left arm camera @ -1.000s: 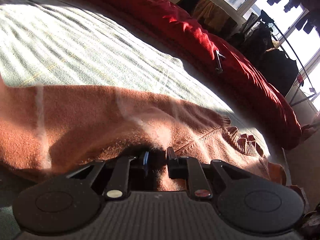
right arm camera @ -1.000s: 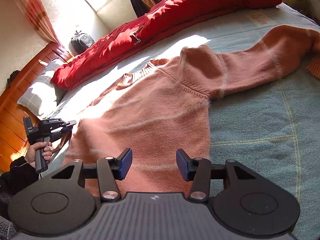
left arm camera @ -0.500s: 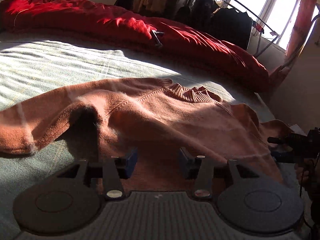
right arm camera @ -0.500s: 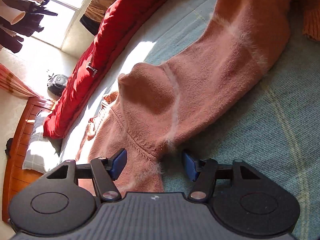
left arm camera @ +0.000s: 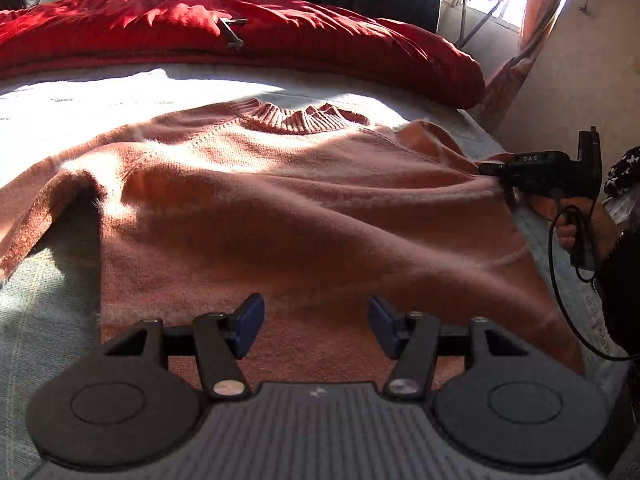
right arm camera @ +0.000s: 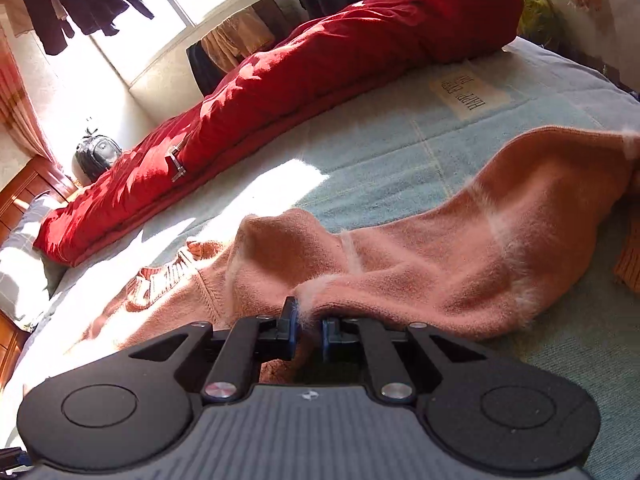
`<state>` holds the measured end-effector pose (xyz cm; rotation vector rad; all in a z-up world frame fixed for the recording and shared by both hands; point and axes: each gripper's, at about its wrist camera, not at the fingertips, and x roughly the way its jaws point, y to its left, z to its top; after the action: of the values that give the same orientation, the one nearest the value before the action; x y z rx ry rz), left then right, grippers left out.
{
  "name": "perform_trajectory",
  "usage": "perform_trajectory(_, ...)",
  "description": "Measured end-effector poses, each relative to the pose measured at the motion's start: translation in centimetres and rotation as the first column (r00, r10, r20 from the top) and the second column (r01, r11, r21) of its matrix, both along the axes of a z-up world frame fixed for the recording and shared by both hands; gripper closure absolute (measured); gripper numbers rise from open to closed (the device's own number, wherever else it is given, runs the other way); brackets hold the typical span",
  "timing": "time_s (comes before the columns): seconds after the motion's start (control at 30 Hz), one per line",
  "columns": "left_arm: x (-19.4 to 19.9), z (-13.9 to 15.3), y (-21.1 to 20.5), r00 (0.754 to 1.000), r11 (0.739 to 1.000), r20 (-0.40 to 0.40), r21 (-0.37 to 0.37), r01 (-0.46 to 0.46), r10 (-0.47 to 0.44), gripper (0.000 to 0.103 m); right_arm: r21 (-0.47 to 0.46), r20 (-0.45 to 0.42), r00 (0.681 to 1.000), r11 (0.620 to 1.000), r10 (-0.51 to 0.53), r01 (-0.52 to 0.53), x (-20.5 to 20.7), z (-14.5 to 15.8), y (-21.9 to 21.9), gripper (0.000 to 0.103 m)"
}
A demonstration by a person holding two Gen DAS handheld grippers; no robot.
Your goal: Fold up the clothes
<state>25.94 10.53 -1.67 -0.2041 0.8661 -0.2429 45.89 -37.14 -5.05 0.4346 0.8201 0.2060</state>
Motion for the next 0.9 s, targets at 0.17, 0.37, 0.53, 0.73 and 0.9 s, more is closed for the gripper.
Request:
perform_trajectory(0.17, 0.1, -2.3, 0.7, 0.995, 0.998, -0.091, 0.055, -0.040, 0.045, 0.044, -0.057, -0.034, 0.999, 0.998, -0.004, 0.002, 0.2, -1.3, 0.4, 0.089)
perform_trajectory(0.37, -0.1, -2.5, 0.8, 0.997, 0.998, -0.078, 0.055, -0.014, 0.018, 0.035, -0.029, -0.106, 0.994, 1.000, 0.005, -0.008, -1.5, 1.2, 0.1, 0.071)
perform_trajectory(0.53, 0.2, -2.6, 0.0, 0.997, 0.997, -0.072, 0.075, -0.002, 0.008, 0.030, -0.039, -0.080, 0.994, 0.997, 0.070, -0.074, -4.5, 3.9, 0.5, 0.056)
perform_trajectory(0.73, -0.2, -2.7, -0.2, 0.999, 0.995, -0.051, 0.098, 0.016, -0.011, 0.030, -0.055, -0.046, 0.990, 0.989, 0.133, -0.135, -7.7, 4.3, 1.5, 0.056)
perform_trajectory(0.9, -0.5, -3.0, -1.5, 0.998, 0.985, -0.032, 0.163, 0.061, -0.056, 0.022, -0.067, 0.005, 0.990, 0.987, 0.144, -0.143, -11.0, 4.8, 1.6, 0.056)
